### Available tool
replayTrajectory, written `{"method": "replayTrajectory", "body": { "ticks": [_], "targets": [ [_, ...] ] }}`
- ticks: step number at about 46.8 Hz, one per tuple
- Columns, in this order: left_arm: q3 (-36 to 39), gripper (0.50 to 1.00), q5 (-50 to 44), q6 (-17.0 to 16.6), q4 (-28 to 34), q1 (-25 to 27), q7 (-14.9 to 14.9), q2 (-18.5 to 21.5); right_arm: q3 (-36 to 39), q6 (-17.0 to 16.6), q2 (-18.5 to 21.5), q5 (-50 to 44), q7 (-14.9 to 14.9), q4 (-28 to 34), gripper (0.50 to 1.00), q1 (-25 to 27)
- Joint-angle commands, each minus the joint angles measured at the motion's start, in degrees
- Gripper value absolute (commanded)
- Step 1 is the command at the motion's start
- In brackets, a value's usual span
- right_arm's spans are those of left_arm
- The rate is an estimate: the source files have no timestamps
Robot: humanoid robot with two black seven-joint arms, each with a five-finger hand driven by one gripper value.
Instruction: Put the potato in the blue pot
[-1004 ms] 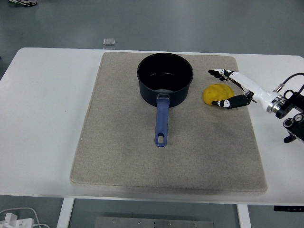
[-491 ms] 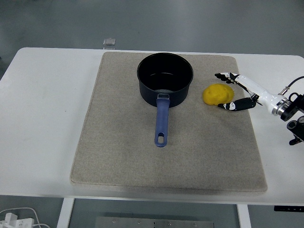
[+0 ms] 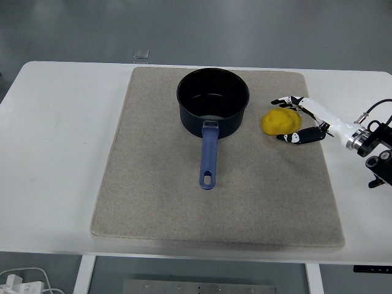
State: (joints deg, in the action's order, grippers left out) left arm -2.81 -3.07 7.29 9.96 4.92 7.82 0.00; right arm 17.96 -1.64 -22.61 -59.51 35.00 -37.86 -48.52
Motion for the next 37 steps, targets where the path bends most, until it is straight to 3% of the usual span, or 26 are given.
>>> {"method": "replayTrajectory", "body": {
  "ticks": [1,5,9,12,37],
  "targets": [
    [0.00,0.999,0.08,0.01,0.06,0.00,0.00,0.00,-0.12,0.06,0.37,-0.08,0.00,0.07,0.711,0.00],
    [0.00,0.999,0.08,0.00,0.06,0.00,0.00,0.00,-0.21,0.06,0.46,-0.08,0.00,0.07,0.650,0.00],
    [0.00,0.999,0.17,0.01,0.15,0.00,0.00,0.00,-0.21,-0.11,0.37,-0.17,0.00,0.07,0.552,0.00],
    [0.00,0.999,0.17,0.01,0.24,0.00,0.00,0.00,-0.21,-0.11,0.37,-0.17,0.00,0.15,0.515,0.00],
    [-0.09,0.999,0.17,-0.08,-0.03,0.09,0.00,0.00,-0.21,-0.20,0.20,0.10,0.00,0.24,0.500,-0.17]
  ]
}}
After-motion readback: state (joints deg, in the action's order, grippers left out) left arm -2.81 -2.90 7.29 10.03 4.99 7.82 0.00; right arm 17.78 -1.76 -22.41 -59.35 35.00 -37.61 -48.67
